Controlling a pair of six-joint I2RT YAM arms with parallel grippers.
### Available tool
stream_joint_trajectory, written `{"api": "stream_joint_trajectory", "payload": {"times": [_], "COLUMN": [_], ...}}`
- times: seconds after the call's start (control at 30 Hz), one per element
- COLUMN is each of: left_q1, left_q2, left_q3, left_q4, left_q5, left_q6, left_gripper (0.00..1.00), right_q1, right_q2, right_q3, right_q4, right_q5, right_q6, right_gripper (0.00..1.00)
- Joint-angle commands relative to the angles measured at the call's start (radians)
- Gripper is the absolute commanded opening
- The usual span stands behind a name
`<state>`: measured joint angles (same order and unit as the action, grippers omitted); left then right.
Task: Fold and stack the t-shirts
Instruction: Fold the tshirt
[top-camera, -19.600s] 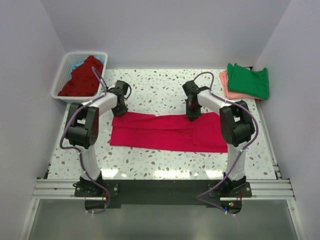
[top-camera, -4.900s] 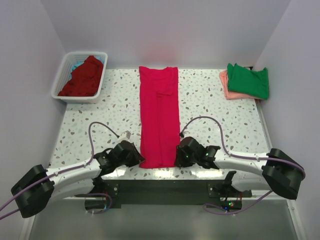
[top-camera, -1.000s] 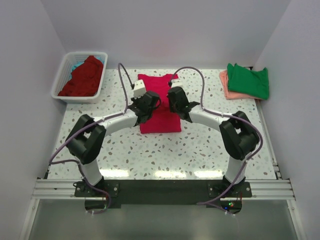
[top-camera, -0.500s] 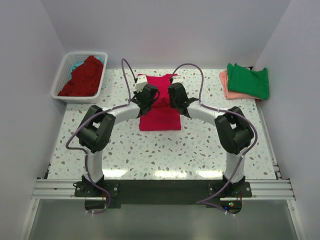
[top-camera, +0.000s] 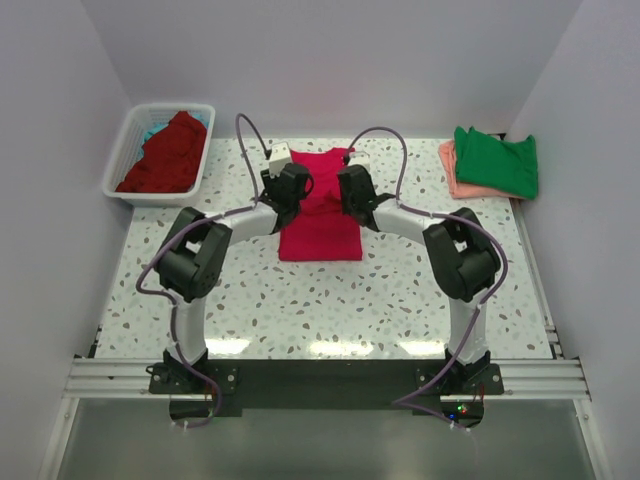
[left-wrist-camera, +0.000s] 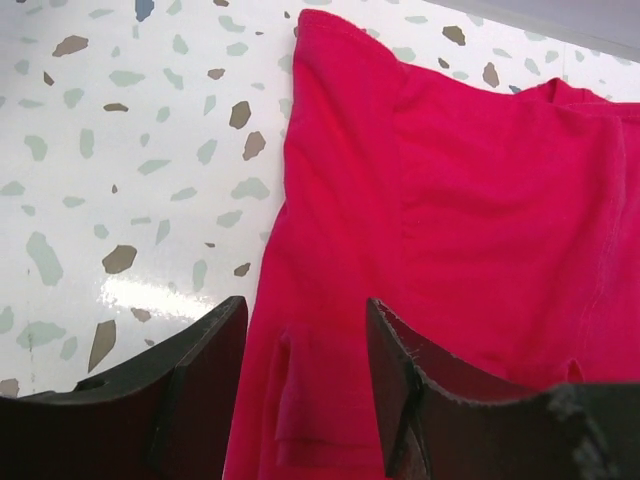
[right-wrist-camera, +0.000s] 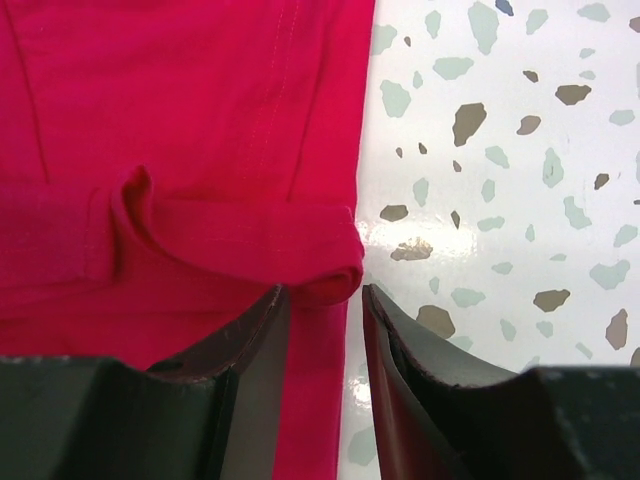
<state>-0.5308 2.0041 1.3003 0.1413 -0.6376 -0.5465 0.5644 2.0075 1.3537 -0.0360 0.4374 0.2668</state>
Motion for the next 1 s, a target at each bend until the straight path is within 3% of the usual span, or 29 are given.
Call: {"api": "stream_joint_trajectory", "payload": {"times": [0.0, 0.23, 0.57, 0.6, 0.7, 0.97], "left_q1": [0.006, 0.002, -0.006, -0.008, -0.011, -0.012], "left_q2": [-0.080, -0.182, -0.344, -0.343, -0.321, -0.228], "left_q3": [-0.058, -0.130, -0.296, -0.292, -0.269, -0.239], "left_q4": [0.158, 0.044, -0.097, -0.114, -0.137, -0.140], "left_q5": [-0.057, 0.030, 0.250, 0.260, 0.263, 0.299], "left_q6": [0.028, -0.015, -0.029, -0.026, -0.023, -0.044], "left_gripper": [0.56, 0.56, 0.52, 0.40, 0.29, 0.22], "right_q1": [-0.004, -0.004, -0.004, -0.003, -0.004, -0.003], "right_q2": [-0.053, -0.148, -0.243, -0.237, -0.233, -0.174], "right_q3": [0.025, -0.021, -0.159, -0.157, -0.153, -0.126], "right_q4": [0.059, 0.041, -0.041, -0.050, -0.051, -0.079], "right_q5": [0.046, 0.070, -0.042, -0.057, -0.101, -0.169], "right_q6": [0.006, 0.003, 0.049, 0.046, 0.035, 0.022], "right_gripper": [0.39, 0.43, 0.43, 0.40, 0.36, 0.35]}}
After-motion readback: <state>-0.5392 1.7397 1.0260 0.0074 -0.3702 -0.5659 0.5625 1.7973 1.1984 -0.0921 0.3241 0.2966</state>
